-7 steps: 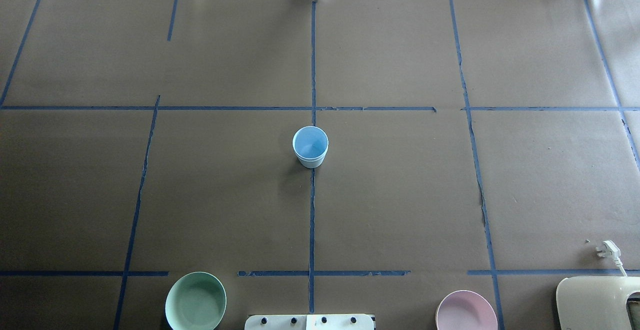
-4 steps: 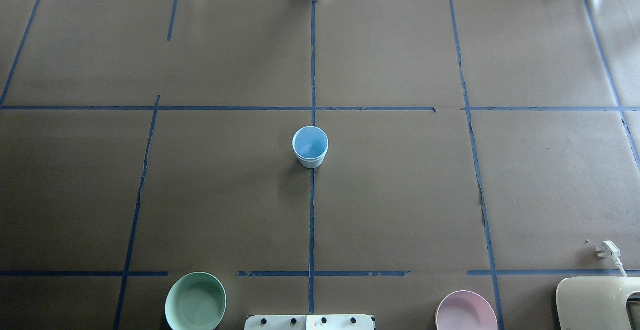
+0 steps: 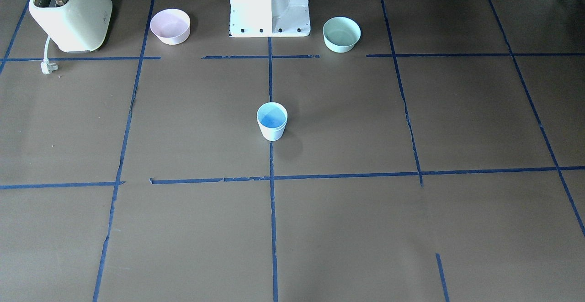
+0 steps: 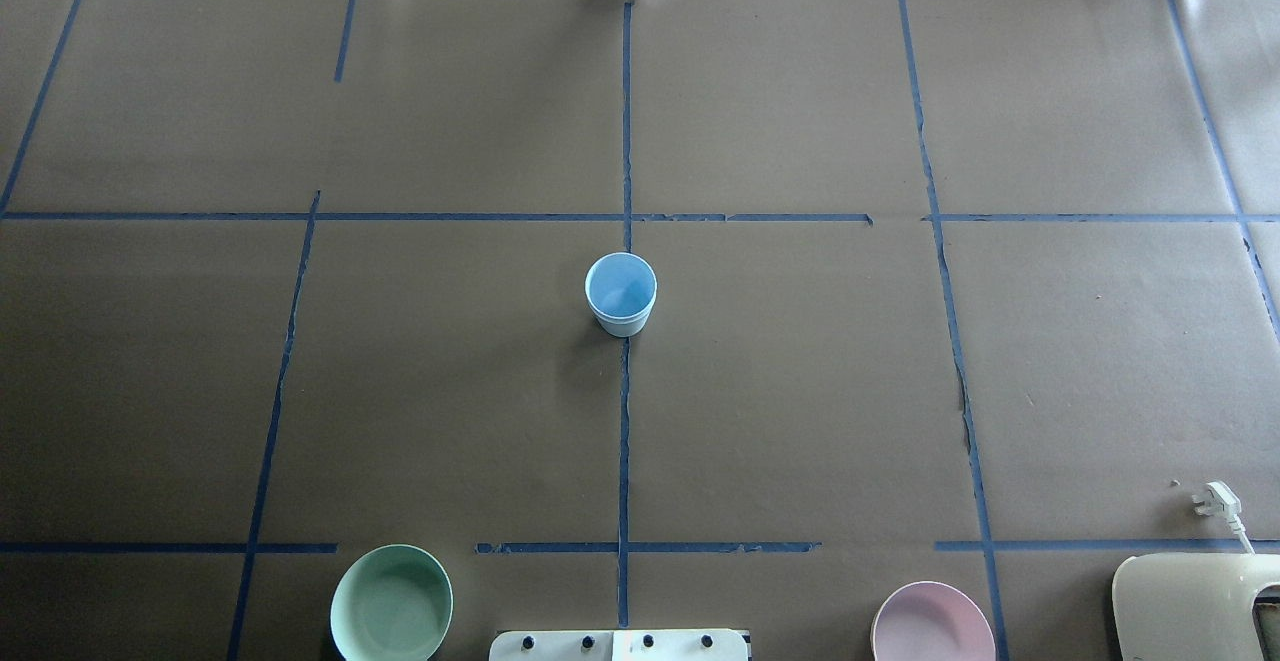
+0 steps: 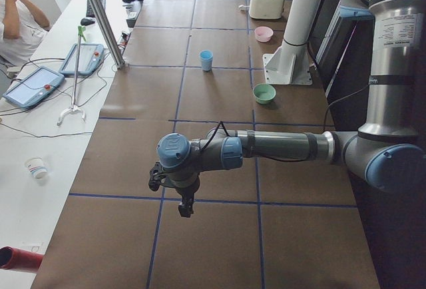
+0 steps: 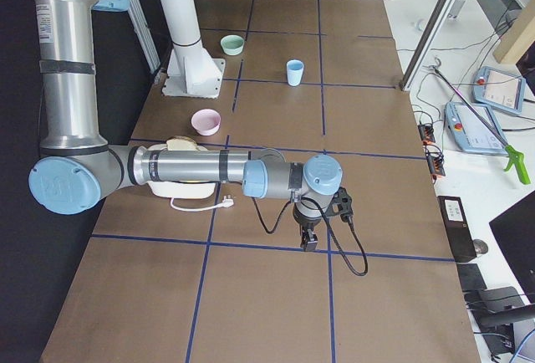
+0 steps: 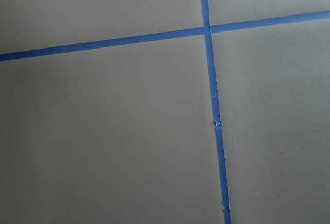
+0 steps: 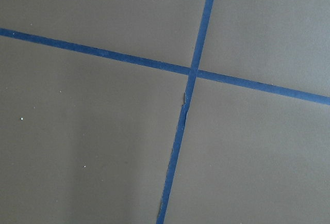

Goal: Stack blue cups with both arms

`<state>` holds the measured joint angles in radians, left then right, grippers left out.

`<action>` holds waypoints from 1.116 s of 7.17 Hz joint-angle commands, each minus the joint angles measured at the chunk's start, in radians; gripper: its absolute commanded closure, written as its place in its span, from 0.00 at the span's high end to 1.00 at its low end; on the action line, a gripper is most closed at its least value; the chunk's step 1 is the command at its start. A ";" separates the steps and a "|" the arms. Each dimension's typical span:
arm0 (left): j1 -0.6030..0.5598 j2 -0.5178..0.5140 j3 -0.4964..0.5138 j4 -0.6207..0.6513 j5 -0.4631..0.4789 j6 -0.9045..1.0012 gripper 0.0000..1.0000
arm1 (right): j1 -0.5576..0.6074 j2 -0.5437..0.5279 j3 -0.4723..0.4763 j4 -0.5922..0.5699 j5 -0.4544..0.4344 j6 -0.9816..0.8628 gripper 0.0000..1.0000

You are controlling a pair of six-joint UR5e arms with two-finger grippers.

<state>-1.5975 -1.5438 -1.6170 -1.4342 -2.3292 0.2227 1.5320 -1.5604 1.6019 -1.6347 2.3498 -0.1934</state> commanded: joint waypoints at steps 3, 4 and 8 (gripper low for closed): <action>0.001 0.007 -0.012 -0.037 0.007 0.000 1.00 | -0.001 0.005 -0.003 0.000 0.002 0.003 1.00; 0.001 0.007 -0.017 -0.038 0.005 -0.005 1.00 | -0.001 0.005 -0.002 0.000 0.005 0.005 1.00; 0.001 0.007 -0.026 -0.034 0.011 0.003 1.00 | -0.001 -0.001 0.010 0.000 0.009 0.003 1.00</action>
<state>-1.5973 -1.5383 -1.6412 -1.4687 -2.3187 0.2235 1.5309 -1.5588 1.6097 -1.6352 2.3605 -0.1896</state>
